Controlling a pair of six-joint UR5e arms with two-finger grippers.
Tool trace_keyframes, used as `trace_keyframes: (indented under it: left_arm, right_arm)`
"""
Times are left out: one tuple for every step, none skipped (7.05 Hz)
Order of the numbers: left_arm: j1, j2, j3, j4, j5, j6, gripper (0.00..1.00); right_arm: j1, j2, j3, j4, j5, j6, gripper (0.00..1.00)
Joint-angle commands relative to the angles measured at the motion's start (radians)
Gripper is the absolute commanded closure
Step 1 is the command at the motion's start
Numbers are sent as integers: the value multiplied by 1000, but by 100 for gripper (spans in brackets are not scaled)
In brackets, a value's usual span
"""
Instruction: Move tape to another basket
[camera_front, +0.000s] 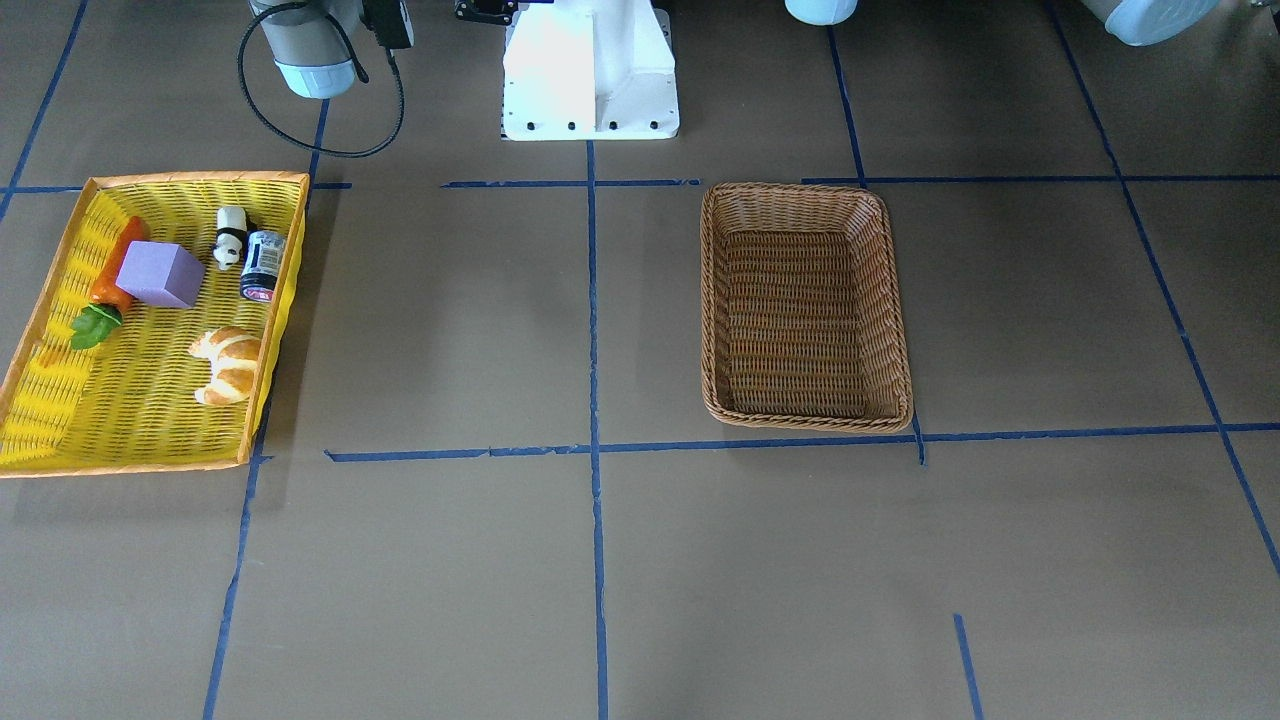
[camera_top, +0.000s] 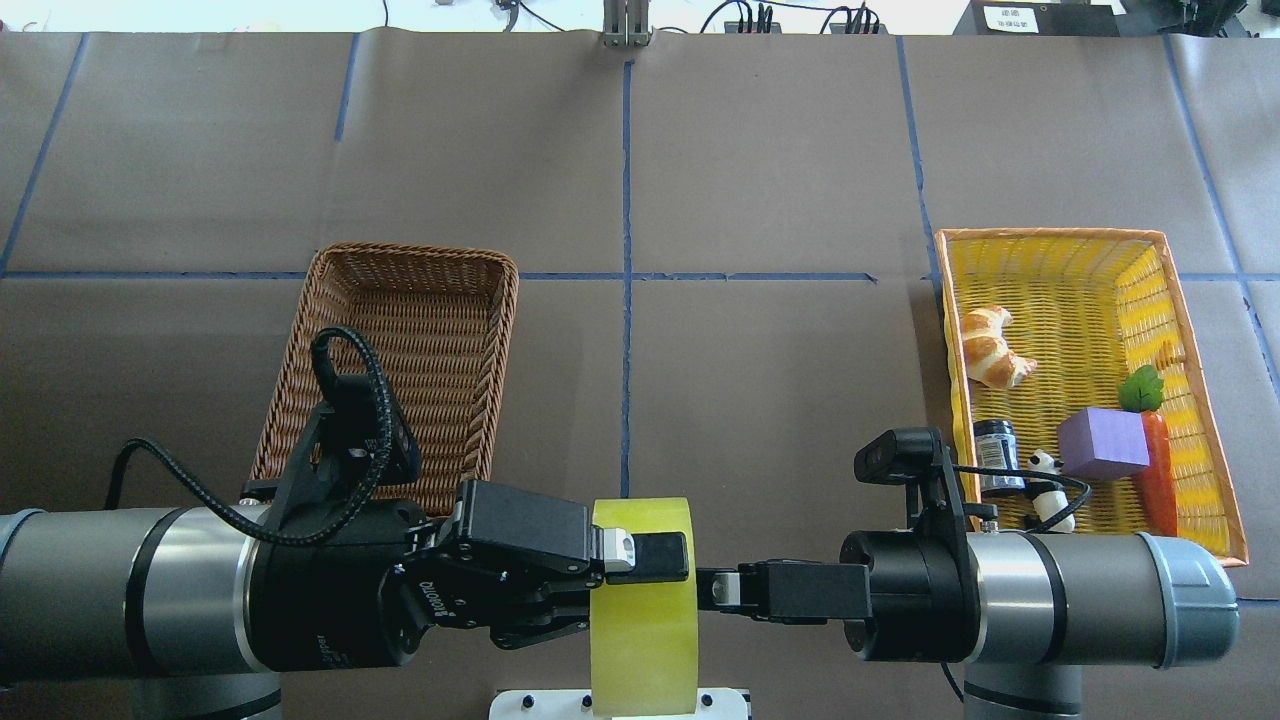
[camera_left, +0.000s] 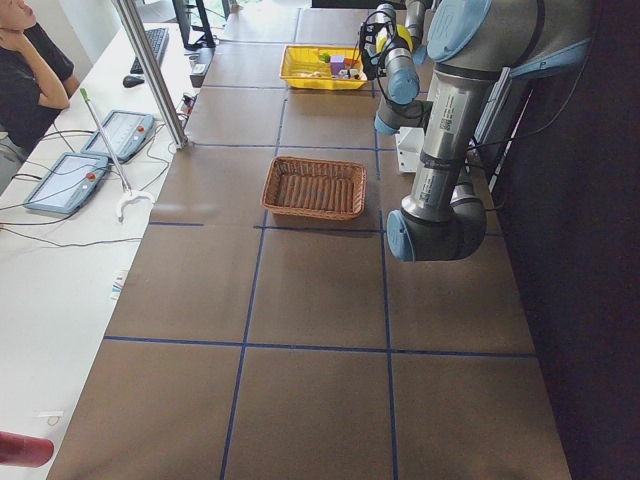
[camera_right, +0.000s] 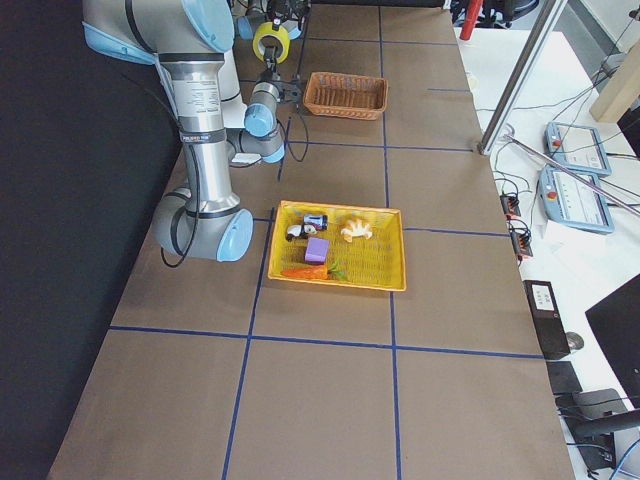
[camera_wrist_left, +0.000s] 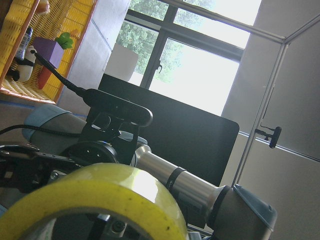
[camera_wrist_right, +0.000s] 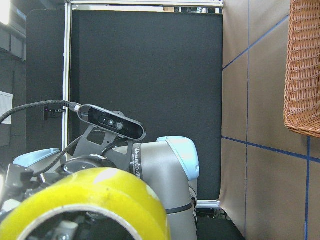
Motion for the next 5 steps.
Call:
trace_keyframes:
  left_arm:
    - [-37,5,-6,-6,0,7,99]
    - [-51,8,-5,-5,1,11,99]
    - [-72,11,-3,-5,3,14,99]
    - [-88,37,6,3,4,14,99]
    - [-104,57,7,11,3,16,99]
  right_arm:
    - [16,-22,3,10,0,1,0]
    - [40,-31,5,10,6,3,0]
    - [54,-43,6,5,6,5,0]
    - [72,-48,2,-16,6,5,0]
    - [103,-60,3,-78,31,5,0]
